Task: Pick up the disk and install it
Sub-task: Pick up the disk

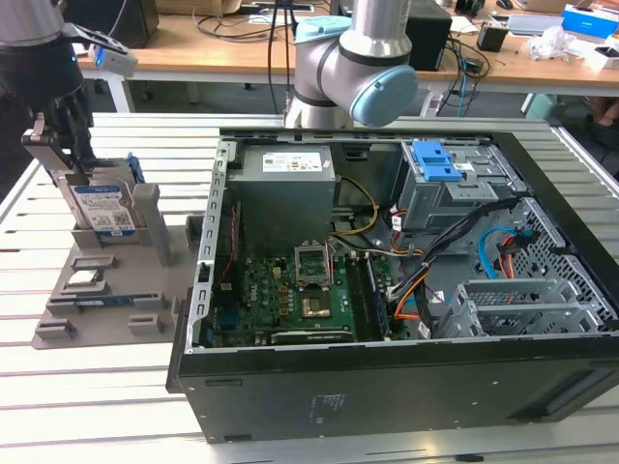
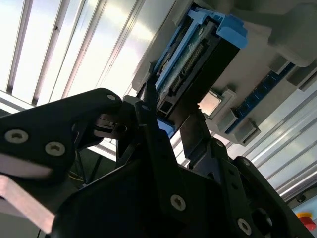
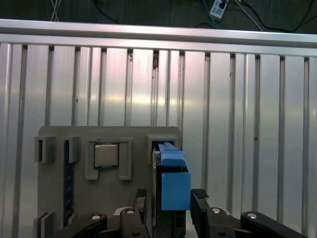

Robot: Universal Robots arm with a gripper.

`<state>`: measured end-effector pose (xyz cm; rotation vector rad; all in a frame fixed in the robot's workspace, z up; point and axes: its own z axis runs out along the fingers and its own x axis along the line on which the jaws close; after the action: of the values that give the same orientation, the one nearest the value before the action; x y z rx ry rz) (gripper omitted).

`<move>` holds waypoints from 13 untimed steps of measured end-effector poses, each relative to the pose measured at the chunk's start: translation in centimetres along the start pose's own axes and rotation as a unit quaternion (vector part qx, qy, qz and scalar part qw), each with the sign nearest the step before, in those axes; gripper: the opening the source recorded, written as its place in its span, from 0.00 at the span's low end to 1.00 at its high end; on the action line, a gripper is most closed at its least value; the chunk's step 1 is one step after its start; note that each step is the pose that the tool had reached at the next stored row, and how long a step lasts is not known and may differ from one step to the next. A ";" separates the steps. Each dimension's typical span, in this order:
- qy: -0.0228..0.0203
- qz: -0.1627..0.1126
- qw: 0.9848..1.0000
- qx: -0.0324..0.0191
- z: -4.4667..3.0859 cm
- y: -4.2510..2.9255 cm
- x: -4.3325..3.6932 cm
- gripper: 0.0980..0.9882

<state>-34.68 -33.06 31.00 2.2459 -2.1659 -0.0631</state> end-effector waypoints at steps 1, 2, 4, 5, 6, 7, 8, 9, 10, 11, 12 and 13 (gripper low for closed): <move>0.000 0.000 1.000 0.000 0.24 -0.03 0.00 0.43; 0.000 0.000 1.000 0.000 0.41 -0.04 0.01 0.43; 0.000 0.000 1.000 0.000 0.82 -0.07 0.01 0.43; 0.000 0.000 1.000 0.000 1.06 -0.10 0.02 0.43; 0.000 0.000 1.000 0.000 1.17 -0.13 0.02 0.43; 0.000 0.000 1.000 0.000 1.40 -0.23 0.03 0.43; 0.000 0.000 1.000 0.000 1.56 -0.30 0.03 0.43; 0.000 0.000 1.000 0.000 1.67 -0.31 0.03 0.43; 0.000 0.000 1.000 0.000 1.84 -0.32 0.03 0.43; 0.000 0.000 1.000 0.000 1.99 -0.33 0.04 0.43; 0.000 0.000 1.000 0.000 2.11 -0.34 0.04 0.43; 0.000 0.000 1.000 0.000 2.21 -0.35 0.04 0.43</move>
<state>-34.43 -33.06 28.77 2.2460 -2.1657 -0.0631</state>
